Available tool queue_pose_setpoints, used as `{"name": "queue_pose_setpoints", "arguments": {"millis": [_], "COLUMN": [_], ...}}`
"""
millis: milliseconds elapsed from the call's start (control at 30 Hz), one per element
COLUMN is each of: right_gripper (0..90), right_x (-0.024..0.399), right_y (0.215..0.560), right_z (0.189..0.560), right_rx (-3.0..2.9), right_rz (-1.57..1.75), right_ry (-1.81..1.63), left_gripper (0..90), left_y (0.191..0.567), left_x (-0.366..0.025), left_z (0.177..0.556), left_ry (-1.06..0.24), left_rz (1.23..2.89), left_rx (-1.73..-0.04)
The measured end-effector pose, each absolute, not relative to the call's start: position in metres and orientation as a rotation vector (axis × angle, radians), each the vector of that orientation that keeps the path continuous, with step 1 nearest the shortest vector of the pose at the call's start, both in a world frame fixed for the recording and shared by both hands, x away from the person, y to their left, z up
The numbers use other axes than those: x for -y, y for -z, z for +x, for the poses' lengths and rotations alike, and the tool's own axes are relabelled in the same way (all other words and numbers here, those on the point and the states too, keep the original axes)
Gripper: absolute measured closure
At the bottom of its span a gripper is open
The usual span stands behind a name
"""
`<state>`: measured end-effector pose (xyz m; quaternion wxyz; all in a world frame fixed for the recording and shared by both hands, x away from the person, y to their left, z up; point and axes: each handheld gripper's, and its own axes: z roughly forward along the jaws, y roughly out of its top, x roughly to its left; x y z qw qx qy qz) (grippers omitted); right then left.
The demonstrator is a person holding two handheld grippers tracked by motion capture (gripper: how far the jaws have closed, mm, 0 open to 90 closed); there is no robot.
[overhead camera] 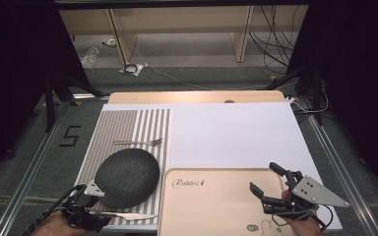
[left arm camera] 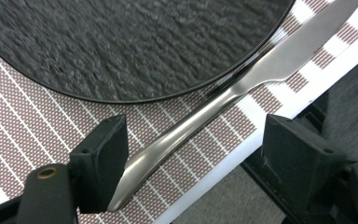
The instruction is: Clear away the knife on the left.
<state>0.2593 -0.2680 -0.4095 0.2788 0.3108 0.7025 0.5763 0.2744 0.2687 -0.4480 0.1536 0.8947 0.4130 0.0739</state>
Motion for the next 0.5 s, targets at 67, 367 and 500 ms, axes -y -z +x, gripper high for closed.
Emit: {"name": "queue_pose_setpoints", "arguments": {"millis": [67, 367, 500], "right_gripper": [16.3, 16.6, 16.7], "right_x": [0.268, 0.268, 0.268], "right_y": [0.409, 0.410, 0.410], "right_z": [0.259, 0.259, 0.259], "right_rx": [-1.885, -1.891, -1.896], "right_rz": [0.830, 0.829, 0.834], "right_ry": [-1.545, -1.547, -1.546], "left_gripper": [23.3, 25.0, 25.9], "left_y": [0.450, 0.457, 0.461], "left_x": [-0.270, -0.268, -0.266], "left_z": [0.276, 0.283, 0.286], "left_ry": [-0.199, -0.180, -0.159], "left_rz": [2.571, 2.595, 2.603], "left_rx": [-1.187, -1.179, -1.179]}}
